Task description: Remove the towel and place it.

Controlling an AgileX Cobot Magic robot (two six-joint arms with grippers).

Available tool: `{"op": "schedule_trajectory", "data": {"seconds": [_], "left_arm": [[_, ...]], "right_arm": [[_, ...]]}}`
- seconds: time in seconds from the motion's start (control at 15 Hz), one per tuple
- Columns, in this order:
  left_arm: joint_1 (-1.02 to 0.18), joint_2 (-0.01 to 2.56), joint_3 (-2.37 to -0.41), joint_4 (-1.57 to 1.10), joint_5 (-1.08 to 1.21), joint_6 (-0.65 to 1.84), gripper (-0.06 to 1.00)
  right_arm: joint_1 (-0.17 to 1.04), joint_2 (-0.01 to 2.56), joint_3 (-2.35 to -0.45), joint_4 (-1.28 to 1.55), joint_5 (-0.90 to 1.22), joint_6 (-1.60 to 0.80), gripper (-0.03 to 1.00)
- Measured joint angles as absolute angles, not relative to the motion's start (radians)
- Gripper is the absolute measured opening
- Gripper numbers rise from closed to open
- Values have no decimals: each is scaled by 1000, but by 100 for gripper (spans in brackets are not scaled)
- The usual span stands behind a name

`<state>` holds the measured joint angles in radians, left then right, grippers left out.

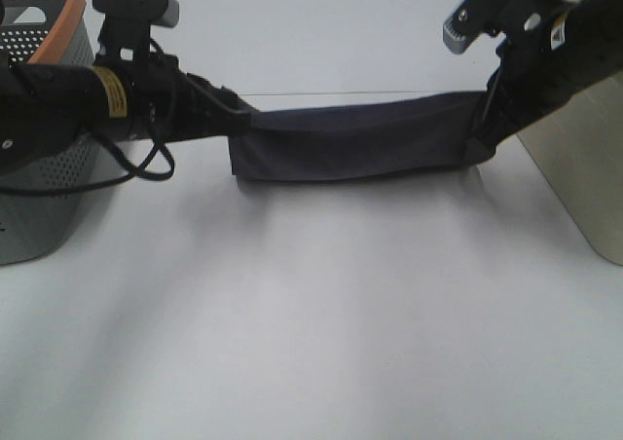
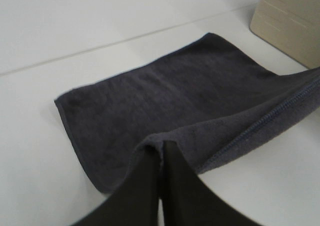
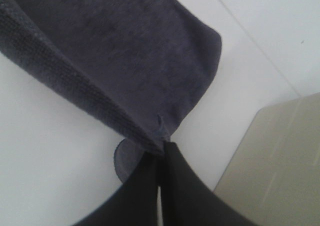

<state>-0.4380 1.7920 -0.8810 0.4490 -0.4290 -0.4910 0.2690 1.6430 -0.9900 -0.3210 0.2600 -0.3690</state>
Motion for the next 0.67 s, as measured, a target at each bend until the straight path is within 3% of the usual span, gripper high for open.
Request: {"op": "schedule_trajectory", "data": {"seconds": [0.33,0.67], "left_arm": [[-440,1750,-734,405,-393,-528,0],[-438,1750,-728,395,-224,-547,0]], "right_arm": [[352,1643,-785,-328,180,-540,2],[427,1747,-755,-308,156,-554,2]]}}
